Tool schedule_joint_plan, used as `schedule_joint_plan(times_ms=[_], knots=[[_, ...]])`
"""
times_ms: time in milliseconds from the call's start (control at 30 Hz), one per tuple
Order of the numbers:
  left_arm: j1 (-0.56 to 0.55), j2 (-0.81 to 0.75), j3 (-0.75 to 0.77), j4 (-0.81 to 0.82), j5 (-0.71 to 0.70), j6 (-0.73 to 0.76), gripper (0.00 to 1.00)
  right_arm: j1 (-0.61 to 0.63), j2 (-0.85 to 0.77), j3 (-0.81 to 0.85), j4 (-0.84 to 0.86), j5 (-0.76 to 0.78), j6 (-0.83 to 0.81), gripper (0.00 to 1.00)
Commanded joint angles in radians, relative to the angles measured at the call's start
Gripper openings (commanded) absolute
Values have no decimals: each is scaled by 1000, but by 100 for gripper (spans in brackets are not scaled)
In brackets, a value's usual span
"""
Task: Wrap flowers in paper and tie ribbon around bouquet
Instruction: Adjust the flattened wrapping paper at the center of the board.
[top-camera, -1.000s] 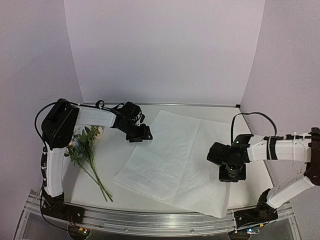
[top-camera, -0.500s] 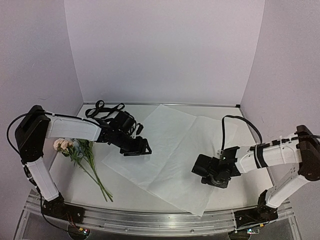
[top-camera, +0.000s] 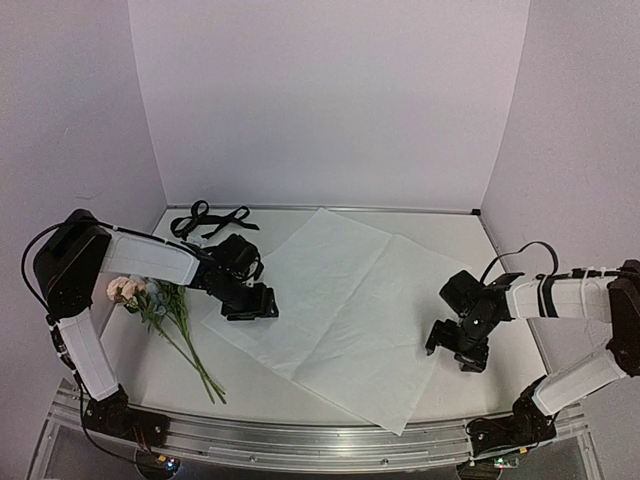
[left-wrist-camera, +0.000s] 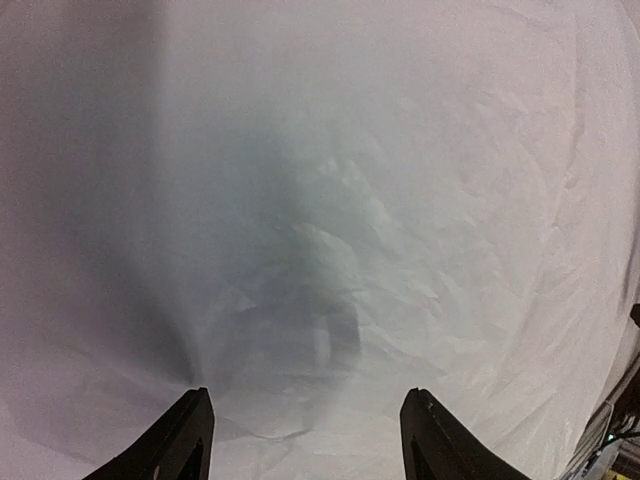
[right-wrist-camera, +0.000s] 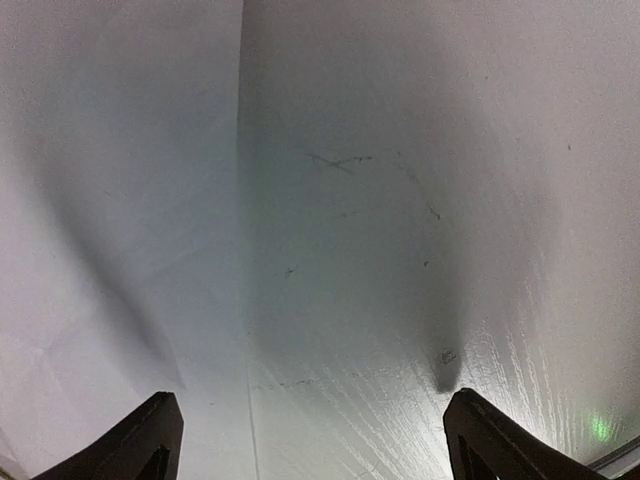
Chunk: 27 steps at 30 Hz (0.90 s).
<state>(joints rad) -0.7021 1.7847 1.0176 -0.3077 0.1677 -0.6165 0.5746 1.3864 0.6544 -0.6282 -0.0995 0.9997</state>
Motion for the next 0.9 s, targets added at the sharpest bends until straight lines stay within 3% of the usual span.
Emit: schedule_joint_plan(times_ms=[0,100,267,567,867], knots=[[57,58,11,-18,-34,56,66,-42,14,70,11,-92,-119,81],[90,93,34,-26,-30,87,66,-42,30,127,1,-124,-167,63],[142,146,100,-41,-26,137,66,-41,81,225,-19,-153,-255,50],[163,194,225,-82,-16,190,67,-37,249,381,9,-212,-312,42],[170,223,317,-127,-12,211,67,46,315,323,81,-118,-287,38]])
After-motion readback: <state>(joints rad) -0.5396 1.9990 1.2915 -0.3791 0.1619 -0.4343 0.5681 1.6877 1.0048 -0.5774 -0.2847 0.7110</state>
